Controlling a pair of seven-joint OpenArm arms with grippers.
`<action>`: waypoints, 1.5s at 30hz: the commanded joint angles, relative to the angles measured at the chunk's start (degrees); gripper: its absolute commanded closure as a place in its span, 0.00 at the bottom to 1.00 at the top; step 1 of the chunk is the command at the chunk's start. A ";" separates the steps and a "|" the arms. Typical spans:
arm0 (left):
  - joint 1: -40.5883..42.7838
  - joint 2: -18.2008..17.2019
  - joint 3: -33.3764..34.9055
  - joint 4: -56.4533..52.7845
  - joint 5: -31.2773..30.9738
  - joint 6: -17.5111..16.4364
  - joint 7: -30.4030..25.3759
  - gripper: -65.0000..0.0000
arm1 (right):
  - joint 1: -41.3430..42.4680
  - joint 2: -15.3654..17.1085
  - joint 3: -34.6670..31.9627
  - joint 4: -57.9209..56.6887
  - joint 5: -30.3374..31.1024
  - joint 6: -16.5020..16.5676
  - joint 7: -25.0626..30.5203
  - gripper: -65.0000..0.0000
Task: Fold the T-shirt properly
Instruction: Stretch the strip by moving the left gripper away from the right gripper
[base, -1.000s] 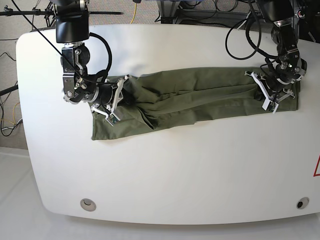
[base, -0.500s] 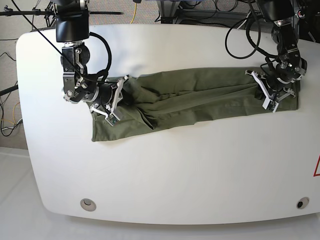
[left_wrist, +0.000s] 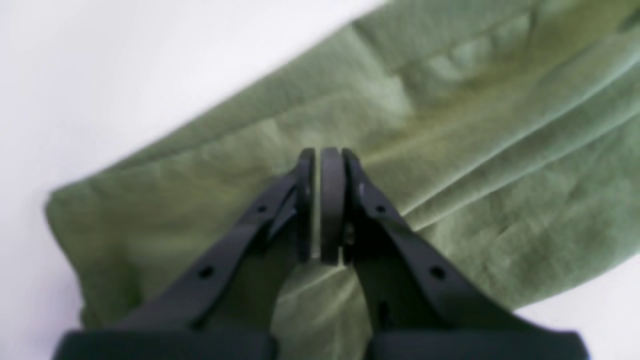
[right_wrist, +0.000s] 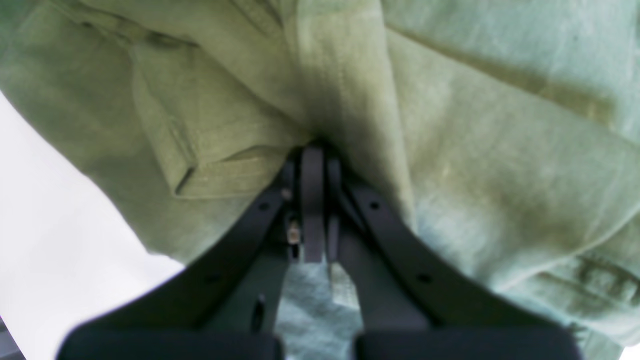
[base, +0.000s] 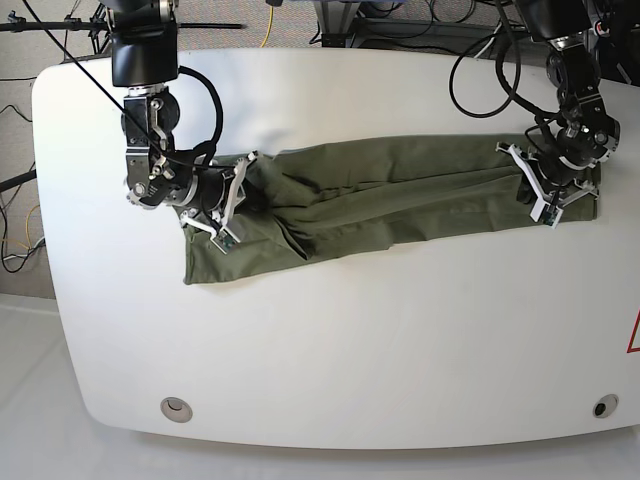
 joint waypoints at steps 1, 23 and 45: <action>-0.66 -0.71 -0.43 1.19 -0.17 -0.03 -0.08 1.00 | 0.00 0.54 -0.14 -0.80 -4.67 -1.33 -4.74 1.00; -2.08 -0.73 -0.01 -2.96 0.00 -0.03 1.59 0.97 | 0.72 0.47 -0.28 -2.15 -7.22 -1.89 -5.40 1.00; 2.83 -1.06 -0.86 8.84 -1.43 -0.03 -0.48 0.99 | 0.66 -0.06 0.45 -1.48 -8.58 -2.05 -5.05 1.00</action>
